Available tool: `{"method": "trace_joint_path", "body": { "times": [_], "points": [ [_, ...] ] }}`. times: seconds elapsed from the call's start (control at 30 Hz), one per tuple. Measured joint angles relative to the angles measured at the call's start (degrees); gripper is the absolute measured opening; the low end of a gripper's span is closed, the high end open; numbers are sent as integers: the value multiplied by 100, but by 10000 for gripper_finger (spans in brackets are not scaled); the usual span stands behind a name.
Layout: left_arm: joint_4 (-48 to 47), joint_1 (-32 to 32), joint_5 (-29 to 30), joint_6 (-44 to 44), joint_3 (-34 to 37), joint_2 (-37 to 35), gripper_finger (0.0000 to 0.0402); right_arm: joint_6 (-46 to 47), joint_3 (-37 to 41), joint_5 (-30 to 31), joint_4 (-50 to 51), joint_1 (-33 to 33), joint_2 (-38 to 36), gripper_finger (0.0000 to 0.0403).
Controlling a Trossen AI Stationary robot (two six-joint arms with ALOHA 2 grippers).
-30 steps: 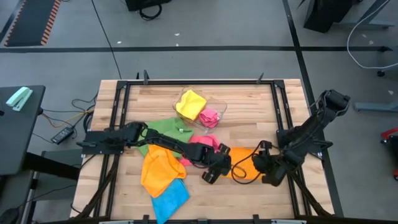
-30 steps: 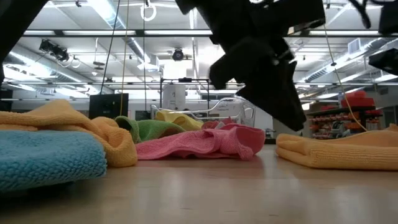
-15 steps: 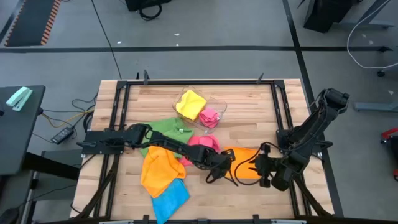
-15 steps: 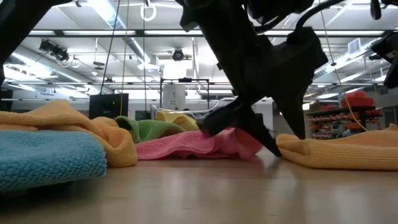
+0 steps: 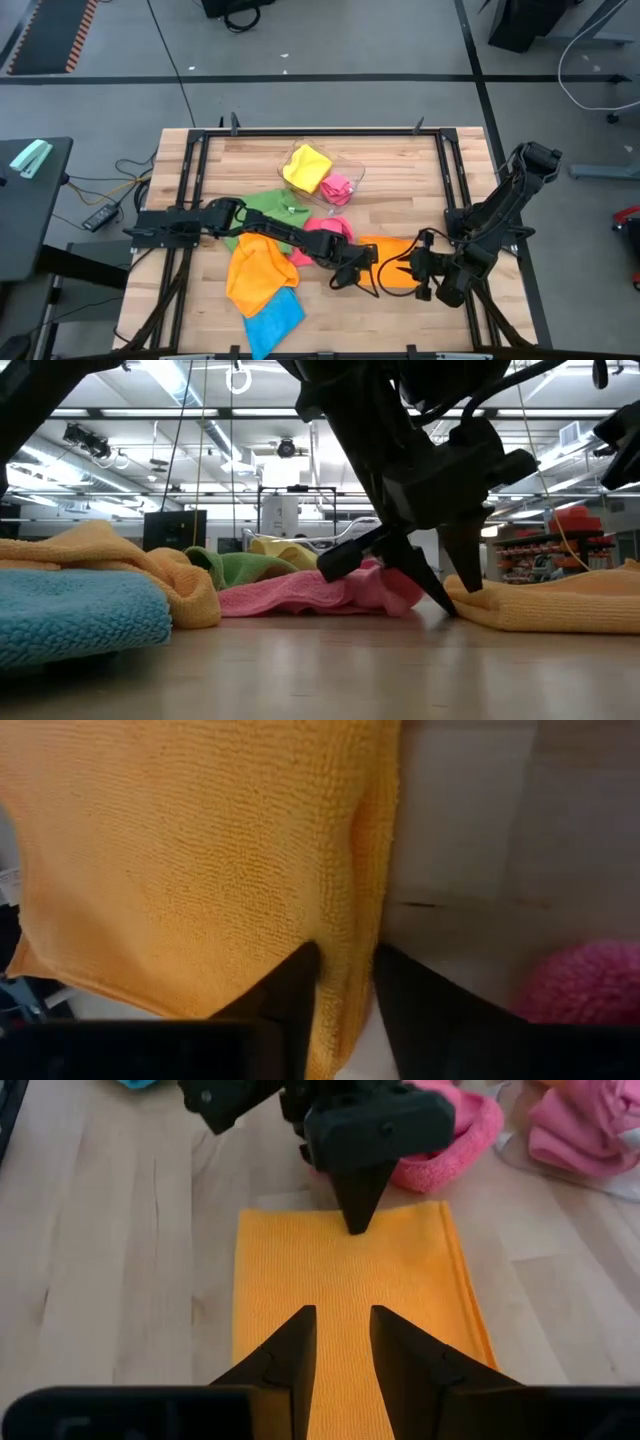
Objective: Fold microfiber towels
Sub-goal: Fold the right orange microfiber cloth
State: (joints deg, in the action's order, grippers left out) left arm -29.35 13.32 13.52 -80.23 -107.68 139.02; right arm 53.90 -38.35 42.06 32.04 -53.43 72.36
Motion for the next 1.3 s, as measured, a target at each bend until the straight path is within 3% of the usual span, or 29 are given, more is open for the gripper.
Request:
{"method": "trace_joint_path", "body": {
  "times": [0.2, 0.3, 0.43, 0.57, 0.77, 1.0, 1.2, 1.3],
  "points": [
    [-30, 2, -39, 477, 11, 11, 13, -7, 0, 147, -51, 0, 13, 106],
    [-178, -2, -194, 1058, 11, -110, 14, 64, 0, 196, -64, 0, 15, 106],
    [-654, -18, -846, 1782, 49, -388, 7, 162, 215, 475, -546, 5, 205, 106],
    [-931, 92, -1191, 2140, 52, -678, 10, 210, 591, 908, -1759, 48, 600, 106],
    [-1296, 338, -1108, 2288, 54, -753, 7, -82, 857, 840, -3367, 98, 1501, 106],
    [-1382, 608, -1144, 2614, 44, -921, 5, -120, 498, 571, -3458, 234, 2162, 106],
    [-1475, 617, -1147, 2909, -232, -1054, 4, -399, 417, 583, -3360, 239, 1906, 106],
    [-1543, 602, -1416, 3039, -475, -1055, 5, -418, 415, 619, -3197, 301, 1687, 106]
  ]
}}
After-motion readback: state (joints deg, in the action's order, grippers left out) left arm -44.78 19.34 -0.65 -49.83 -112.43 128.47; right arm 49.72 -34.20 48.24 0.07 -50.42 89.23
